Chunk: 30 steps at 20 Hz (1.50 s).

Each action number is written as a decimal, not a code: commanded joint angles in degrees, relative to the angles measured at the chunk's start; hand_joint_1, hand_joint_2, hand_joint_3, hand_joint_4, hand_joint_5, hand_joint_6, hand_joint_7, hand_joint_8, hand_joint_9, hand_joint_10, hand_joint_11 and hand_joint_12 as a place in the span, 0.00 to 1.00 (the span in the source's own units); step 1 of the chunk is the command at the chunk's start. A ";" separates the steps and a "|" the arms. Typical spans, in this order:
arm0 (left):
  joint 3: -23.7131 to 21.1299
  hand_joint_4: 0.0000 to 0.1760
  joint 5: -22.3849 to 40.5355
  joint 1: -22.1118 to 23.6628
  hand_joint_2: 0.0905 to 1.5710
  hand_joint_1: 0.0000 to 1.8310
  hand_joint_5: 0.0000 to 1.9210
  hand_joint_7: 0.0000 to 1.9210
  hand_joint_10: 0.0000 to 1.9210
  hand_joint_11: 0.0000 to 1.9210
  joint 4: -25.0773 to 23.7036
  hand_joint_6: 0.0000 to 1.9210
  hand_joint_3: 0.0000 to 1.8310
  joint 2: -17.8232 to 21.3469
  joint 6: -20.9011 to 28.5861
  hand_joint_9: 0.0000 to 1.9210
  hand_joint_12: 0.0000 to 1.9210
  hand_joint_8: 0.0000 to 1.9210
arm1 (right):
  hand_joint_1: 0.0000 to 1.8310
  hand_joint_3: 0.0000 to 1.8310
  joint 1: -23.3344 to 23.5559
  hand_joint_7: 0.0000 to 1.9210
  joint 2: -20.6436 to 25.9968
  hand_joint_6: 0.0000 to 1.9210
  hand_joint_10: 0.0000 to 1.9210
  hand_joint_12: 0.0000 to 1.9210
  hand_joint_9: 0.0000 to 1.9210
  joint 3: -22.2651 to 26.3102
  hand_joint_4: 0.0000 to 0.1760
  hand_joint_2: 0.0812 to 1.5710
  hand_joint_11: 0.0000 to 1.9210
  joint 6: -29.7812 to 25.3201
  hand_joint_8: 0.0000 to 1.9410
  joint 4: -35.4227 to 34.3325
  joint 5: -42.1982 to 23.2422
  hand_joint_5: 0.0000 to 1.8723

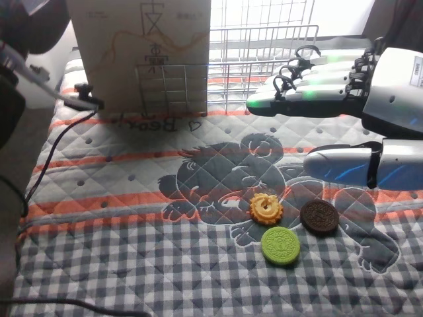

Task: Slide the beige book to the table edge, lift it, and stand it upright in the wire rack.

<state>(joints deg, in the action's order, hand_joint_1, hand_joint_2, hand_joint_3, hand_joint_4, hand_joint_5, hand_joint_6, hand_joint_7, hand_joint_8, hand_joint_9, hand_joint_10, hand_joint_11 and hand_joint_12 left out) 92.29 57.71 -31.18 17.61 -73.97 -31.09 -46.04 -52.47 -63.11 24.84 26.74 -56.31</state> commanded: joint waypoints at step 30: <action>2.41 1.00 5.47 -2.26 0.74 0.28 0.14 0.21 0.00 0.00 6.57 0.00 0.00 -8.15 2.64 0.20 0.41 0.00 | 0.00 0.00 4.28 0.25 2.97 0.00 0.00 0.07 0.24 0.12 0.00 0.85 0.19 1.88 0.00 -3.88 -7.68 0.20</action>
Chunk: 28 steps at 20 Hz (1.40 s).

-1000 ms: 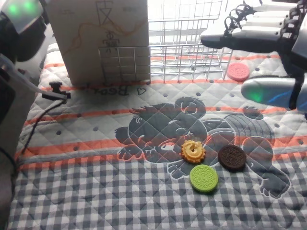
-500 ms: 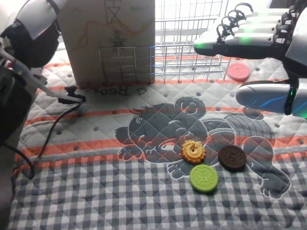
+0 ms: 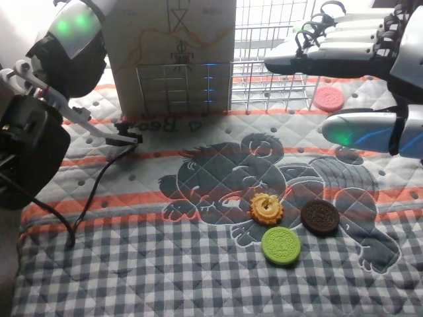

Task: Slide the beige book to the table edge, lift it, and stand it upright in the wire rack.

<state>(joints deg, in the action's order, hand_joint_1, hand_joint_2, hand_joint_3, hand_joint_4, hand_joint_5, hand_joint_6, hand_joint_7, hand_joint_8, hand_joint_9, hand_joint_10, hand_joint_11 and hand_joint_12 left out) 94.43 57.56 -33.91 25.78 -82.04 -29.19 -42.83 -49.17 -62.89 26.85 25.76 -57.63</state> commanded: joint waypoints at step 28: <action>-33.20 0.82 18.82 -16.80 0.81 0.19 0.08 0.16 0.01 0.00 -15.61 0.00 0.00 40.17 -16.52 0.15 0.27 0.00 | 0.00 0.00 -8.33 0.21 8.22 0.00 0.00 0.03 0.18 6.97 0.00 0.85 0.15 8.45 0.00 -15.37 -14.26 0.17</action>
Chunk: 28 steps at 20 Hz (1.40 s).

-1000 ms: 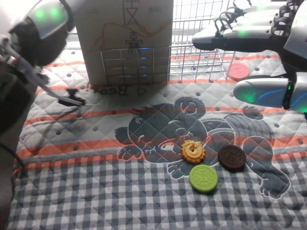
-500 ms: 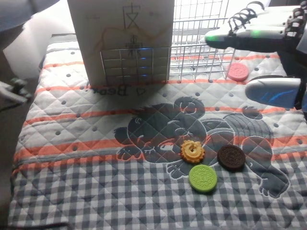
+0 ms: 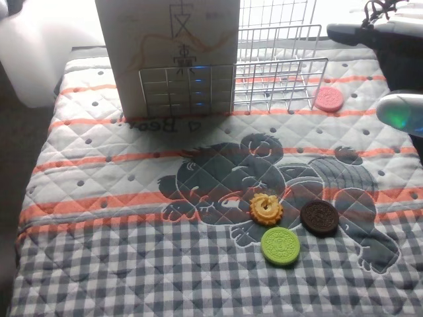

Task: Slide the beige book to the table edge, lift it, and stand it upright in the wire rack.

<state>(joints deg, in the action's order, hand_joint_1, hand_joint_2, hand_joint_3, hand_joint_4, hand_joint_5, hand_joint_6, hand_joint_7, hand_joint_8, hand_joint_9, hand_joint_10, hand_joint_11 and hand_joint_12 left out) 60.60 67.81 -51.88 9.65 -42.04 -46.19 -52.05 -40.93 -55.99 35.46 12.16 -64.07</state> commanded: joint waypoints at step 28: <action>-7.07 0.41 31.47 -16.79 0.77 0.06 0.10 0.11 0.00 0.00 7.19 0.01 0.01 -2.84 7.04 0.10 0.05 0.00 | 0.21 0.00 -17.67 0.17 -1.93 0.00 0.00 0.07 0.18 3.03 0.37 0.79 0.18 6.52 0.00 -24.97 -36.90 0.06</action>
